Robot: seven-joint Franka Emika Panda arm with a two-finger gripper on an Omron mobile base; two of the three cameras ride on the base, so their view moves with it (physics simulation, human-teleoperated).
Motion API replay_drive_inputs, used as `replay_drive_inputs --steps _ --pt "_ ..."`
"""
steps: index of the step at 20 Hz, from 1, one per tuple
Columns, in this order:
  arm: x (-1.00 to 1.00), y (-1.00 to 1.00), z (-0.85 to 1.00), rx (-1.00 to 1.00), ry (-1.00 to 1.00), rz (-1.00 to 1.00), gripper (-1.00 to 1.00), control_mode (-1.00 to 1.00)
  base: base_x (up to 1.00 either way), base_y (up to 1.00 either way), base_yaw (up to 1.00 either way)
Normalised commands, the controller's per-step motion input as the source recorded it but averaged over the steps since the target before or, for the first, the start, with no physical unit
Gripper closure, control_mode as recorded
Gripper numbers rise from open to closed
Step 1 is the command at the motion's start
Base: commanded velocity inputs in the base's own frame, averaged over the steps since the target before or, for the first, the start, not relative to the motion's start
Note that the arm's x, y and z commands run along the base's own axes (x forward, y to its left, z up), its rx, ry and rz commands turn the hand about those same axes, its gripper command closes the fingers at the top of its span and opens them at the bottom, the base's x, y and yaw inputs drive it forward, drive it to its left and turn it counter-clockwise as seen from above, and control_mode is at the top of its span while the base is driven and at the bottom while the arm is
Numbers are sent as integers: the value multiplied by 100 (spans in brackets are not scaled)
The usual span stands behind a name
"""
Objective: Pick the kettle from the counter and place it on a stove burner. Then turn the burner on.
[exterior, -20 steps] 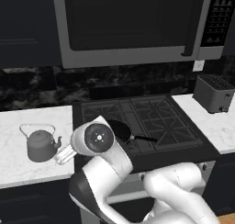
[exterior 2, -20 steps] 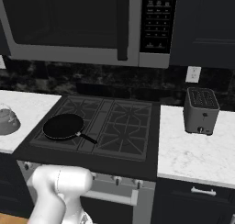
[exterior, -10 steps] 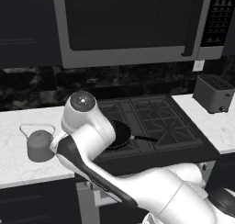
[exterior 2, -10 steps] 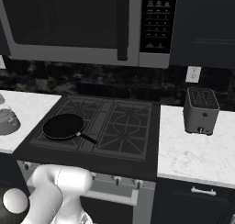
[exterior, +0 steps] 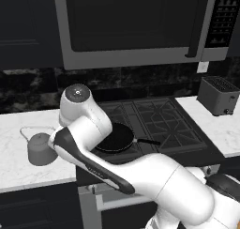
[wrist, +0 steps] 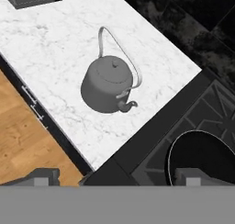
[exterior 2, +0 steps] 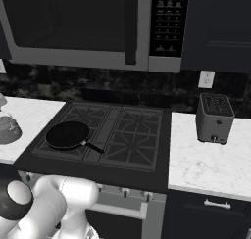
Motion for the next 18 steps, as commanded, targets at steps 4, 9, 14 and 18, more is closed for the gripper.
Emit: replay_drive_inputs --steps 4,9,14,18 --pt "52 33 -6 0 0 0 -100 -100 0 0 0" --pt "54 50 -9 -6 1 0 -100 -100 0 0 0" --pt "47 42 -29 -19 3 0 -100 -100 0 0 0" --pt "48 27 -29 -20 2 0 -100 -100 0 0 0"
